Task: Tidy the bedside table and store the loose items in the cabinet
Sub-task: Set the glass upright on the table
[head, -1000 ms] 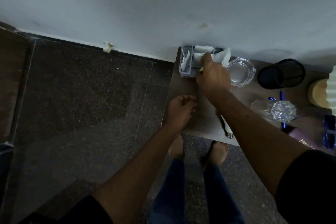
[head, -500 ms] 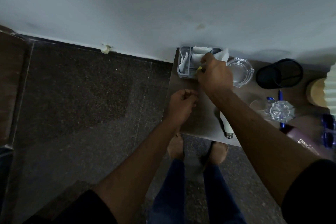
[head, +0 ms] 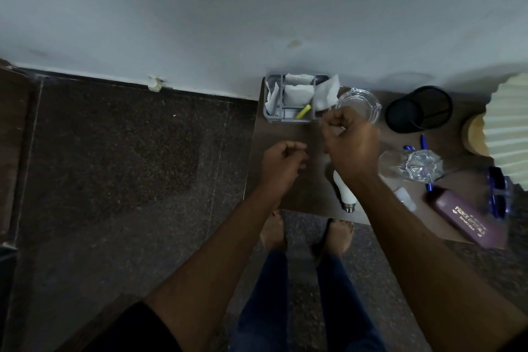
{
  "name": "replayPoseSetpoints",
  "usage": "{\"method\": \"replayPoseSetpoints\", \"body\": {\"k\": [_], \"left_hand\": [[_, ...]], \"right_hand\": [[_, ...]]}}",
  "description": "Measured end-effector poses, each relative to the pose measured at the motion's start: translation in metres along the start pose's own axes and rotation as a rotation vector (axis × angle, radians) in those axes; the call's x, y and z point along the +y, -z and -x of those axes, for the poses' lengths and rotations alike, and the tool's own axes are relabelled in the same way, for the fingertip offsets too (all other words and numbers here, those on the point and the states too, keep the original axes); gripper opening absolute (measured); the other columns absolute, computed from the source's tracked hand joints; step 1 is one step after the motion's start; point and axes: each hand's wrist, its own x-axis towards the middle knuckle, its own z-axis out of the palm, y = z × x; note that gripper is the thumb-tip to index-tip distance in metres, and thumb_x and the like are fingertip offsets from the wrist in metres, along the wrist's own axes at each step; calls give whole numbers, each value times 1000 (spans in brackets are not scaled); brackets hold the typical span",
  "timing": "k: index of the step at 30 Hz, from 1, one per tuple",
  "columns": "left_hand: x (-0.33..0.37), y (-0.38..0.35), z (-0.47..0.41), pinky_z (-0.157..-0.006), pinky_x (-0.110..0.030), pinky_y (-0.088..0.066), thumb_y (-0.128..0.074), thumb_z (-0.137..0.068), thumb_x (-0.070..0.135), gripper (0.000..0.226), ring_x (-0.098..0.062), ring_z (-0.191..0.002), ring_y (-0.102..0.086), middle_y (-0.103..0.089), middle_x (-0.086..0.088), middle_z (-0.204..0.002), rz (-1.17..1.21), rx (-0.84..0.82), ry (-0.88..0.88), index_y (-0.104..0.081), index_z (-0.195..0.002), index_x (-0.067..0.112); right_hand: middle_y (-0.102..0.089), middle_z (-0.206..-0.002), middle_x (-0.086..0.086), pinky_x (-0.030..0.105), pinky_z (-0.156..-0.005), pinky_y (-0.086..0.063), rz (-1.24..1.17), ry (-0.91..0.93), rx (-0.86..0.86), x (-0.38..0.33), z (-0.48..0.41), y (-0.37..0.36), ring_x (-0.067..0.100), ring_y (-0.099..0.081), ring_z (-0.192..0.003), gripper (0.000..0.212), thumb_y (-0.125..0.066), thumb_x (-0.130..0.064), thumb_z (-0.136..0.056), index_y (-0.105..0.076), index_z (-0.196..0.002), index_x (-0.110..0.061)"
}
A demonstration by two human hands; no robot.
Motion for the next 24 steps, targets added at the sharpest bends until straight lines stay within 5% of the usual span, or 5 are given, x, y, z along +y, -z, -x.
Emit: {"method": "replayPoseSetpoints", "body": {"k": [8, 24], "left_hand": [[-10, -10, 13, -54, -16, -50, -65, -92, 9, 12, -8, -65, -65, -72, -5, -91, -15, 3, -10, -71, -102, 11], [-26, -34, 36, -62, -21, -56, -73, -88, 14, 8, -18, -78, -71, -76, -9, -89, -147, -24, -87, -72, -93, 8]], "right_hand": [[-71, -75, -14, 19, -60, -52, -81, -75, 14, 20, 36, 12, 7, -67, -57, 10, -73, -24, -89, -69, -88, -32], [-73, -88, -15, 28, -64, -56, -136, -137, 97, 49, 75, 44, 7, -67, -63, 11, -73, -16, -88, -70, -87, -27]]}}
